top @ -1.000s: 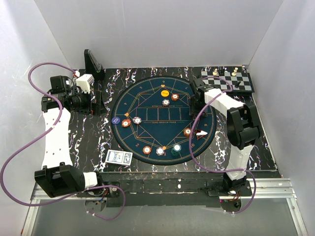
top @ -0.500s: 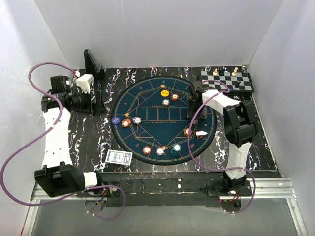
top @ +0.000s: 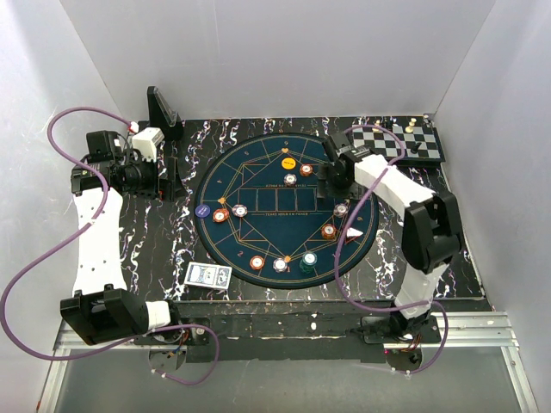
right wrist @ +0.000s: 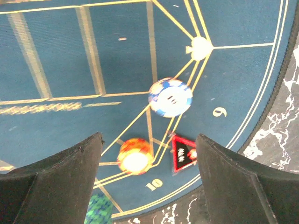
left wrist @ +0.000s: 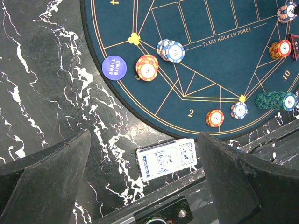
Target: Distribute texas hold em gaming equipment
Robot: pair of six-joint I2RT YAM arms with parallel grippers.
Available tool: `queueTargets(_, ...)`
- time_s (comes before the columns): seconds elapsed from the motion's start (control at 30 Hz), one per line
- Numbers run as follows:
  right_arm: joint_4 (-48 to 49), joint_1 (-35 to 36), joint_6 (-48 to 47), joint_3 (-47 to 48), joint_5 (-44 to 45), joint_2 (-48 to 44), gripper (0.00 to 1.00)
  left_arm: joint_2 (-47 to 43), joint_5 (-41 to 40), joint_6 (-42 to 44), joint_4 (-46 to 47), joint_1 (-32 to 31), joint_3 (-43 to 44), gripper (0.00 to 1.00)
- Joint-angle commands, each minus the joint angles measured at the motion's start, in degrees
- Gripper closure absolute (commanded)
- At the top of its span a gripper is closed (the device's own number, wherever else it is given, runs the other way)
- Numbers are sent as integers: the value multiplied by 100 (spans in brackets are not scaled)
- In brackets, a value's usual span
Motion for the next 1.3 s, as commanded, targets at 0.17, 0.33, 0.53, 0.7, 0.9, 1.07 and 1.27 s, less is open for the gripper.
queueTargets(0.17, -820, 1749, 22, 261, 19, -1440, 11, -101, 173, -56, -27, 34, 108, 0)
queueTargets(0.33, -865, 2356, 250, -389, -149, -1731, 10, -118, 191, -65, -44, 33, 82, 0)
queueTargets(0.53, -531, 2717, 409, -1119, -376, -1863, 9, -171, 218, -91, 8, 25, 12, 0)
queueTargets(0.7, -320, 2928, 479, -1322, -517, -1740, 8, -206, 183, -118, 52, 25, -67, 0)
queueTargets(0.9, -118, 2972, 506, -1471, -509, -1485, 11, -197, 174, -126, 61, 25, -85, 0)
queueTargets(1.07, 32, 2972, 523, -1550, -526, -1266, 19, -197, 121, -135, 88, 33, -85, 0)
queueTargets(1.27, 93, 2972, 523, -1612, -474, -1222, 27, -188, 103, -144, 96, 33, -76, 0)
